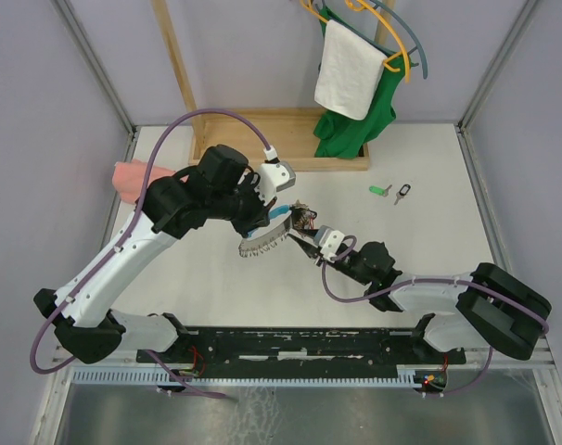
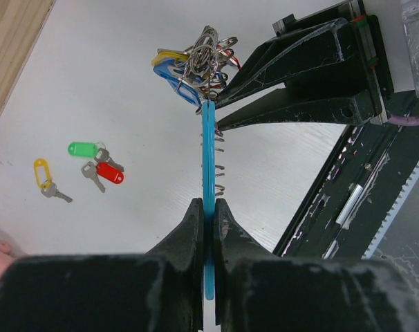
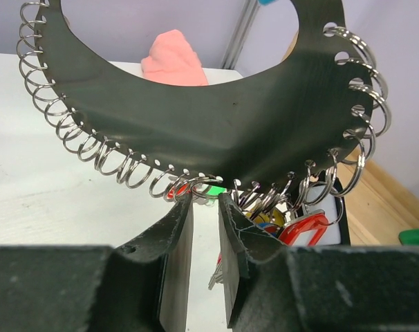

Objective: Put the keys on the keyring

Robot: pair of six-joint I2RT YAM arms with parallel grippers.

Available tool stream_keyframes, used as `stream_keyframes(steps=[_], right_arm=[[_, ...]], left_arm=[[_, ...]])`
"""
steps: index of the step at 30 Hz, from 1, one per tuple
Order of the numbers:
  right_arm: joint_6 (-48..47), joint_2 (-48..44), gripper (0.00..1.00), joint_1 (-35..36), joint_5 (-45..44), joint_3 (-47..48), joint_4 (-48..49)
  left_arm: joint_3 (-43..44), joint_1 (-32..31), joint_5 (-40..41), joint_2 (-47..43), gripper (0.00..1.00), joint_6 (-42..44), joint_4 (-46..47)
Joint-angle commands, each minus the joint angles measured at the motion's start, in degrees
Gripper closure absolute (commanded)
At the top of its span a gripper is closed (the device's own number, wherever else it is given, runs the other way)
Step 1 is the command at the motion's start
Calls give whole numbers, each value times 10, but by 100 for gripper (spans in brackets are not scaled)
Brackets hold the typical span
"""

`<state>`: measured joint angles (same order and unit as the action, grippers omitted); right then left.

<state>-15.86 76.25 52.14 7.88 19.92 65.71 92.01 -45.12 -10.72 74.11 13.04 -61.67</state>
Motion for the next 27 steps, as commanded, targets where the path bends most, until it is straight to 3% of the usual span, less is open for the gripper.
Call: stream_keyframes(steps=[1,12,18,27], right_arm=[[14,0,70,3,9,23,31],[21,-5,60,3,19,26,17],[1,-14,73,4,-12,17,14],[-12,-42,83,3,-19,11,-19]], left_arm=[[19,-3,-14,-11,97,-11,27],[18,-3,-11,-10,97,-13,30],[15,-4,-11,-10,97,-12,29],[8,-4,-2,-9,97,-15,30]])
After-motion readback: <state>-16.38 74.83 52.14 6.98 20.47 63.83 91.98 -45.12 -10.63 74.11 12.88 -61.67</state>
